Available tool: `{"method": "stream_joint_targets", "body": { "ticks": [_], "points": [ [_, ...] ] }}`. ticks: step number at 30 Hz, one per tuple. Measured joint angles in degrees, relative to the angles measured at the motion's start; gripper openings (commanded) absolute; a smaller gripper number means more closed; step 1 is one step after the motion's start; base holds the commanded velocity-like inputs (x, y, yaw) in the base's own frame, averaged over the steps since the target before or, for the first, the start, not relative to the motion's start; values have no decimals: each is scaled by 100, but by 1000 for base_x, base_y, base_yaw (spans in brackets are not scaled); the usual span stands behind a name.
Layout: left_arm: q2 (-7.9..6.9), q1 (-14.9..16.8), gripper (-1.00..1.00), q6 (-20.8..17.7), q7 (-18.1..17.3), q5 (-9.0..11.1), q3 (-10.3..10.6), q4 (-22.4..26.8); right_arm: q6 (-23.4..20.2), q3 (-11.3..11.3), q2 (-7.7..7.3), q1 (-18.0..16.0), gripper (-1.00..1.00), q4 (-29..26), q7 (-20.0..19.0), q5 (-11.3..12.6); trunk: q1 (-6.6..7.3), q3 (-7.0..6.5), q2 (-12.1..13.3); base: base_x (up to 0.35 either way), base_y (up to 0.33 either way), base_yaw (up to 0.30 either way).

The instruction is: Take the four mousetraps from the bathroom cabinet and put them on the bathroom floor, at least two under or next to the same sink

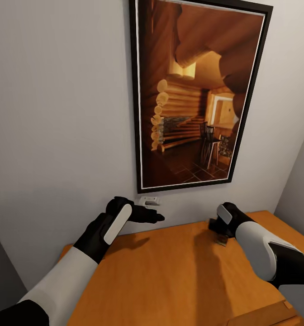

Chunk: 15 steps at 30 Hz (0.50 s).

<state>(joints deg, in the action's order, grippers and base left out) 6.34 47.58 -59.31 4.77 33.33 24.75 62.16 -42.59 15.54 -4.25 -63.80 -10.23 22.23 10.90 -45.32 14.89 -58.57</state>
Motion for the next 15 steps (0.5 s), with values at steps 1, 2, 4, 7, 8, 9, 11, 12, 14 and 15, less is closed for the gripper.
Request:
{"method": "stream_joint_targets", "body": {
  "ticks": [1,2,4,7,8,9,11,12,14,15],
  "points": [
    [0,0,100,0,0,-1,0,0,-17,-16,-67,49,-100,-67,29,-13,0,0,0,0,0,0],
    [0,0,100,0,0,-1,0,0,-40,-30,-96,58,-100,-75,47,-24,0,0,0,0,0,0],
    [0,0,100,0,0,0,0,-1,-267,-54,-187,59,-100,-110,114,-45,0,0,0,0,0,0],
    [0,0,100,0,0,0,0,2,-820,-110,-269,60,-100,-210,173,-207,0,0,1,0,0,0],
    [0,0,100,0,0,-1,0,1,-1002,-118,-288,59,-100,-241,180,-217,0,0,1,0,0,0],
    [-5,0,100,-1,1,-2,-2,3,-1204,-110,-305,63,-100,-444,191,-181,-1,1,1,0,0,0],
    [-8,0,100,-1,1,0,-3,3,-1487,-128,-316,63,-100,-821,214,-183,0,1,1,0,0,0],
    [-8,0,100,-1,1,-1,-2,3,-1587,-129,-316,64,-100,-926,214,-175,-1,1,1,0,0,0],
    [-9,0,100,-1,1,-1,-2,3,-1710,-137,-320,64,-100,-1045,214,-179,-1,1,1,0,0,0],
    [-9,0,100,-1,1,-1,-1,3,-1735,-139,-321,64,-100,-1084,214,-178,-1,1,2,0,0,0]
  ]
}}
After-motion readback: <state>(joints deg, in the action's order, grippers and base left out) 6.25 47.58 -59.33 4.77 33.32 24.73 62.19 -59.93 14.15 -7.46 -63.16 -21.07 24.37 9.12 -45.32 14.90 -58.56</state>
